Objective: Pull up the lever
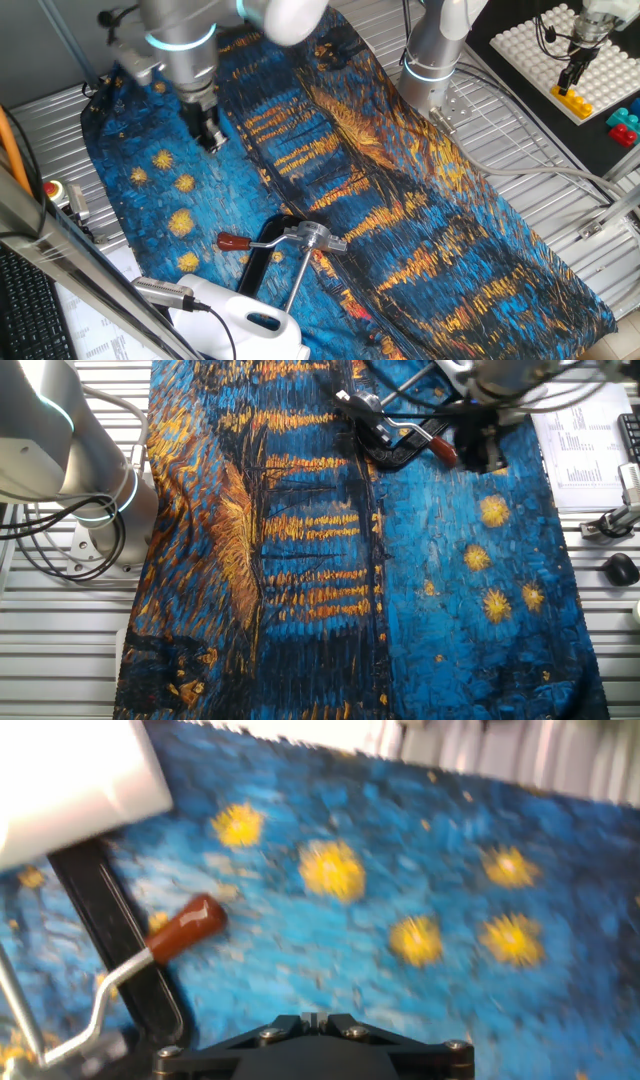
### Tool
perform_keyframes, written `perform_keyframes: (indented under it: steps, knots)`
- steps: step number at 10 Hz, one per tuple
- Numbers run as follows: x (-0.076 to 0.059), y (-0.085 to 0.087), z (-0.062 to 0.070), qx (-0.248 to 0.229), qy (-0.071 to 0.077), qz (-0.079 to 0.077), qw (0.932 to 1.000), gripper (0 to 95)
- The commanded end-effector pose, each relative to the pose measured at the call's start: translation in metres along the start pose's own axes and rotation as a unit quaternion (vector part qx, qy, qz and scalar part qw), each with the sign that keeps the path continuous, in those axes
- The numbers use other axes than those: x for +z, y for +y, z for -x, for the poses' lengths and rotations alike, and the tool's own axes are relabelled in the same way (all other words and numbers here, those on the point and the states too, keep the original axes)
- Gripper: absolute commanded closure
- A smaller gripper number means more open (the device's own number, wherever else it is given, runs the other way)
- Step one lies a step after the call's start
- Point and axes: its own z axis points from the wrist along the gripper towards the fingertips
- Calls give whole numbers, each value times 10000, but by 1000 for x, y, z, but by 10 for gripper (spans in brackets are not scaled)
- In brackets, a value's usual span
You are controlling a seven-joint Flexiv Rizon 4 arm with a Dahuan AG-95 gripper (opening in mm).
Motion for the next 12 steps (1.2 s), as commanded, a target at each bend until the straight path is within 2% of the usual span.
perform_keyframes:
  steps: [1,2,3,4,6,7,9,10,12]
  knots:
    - [8,6,21,910,17,-20,9958,950]
    - [9,9,27,1010,12,31,9949,950]
    - [10,15,37,1350,36,116,9908,950]
    - [10,18,40,1527,50,136,9882,950]
    - [15,29,52,2477,59,197,9686,950]
    - [18,33,58,2626,67,230,9646,950]
    - [23,38,67,2625,65,175,9648,950]
    - [23,40,69,2626,79,244,9646,950]
    - [22,41,69,2627,132,263,9644,950]
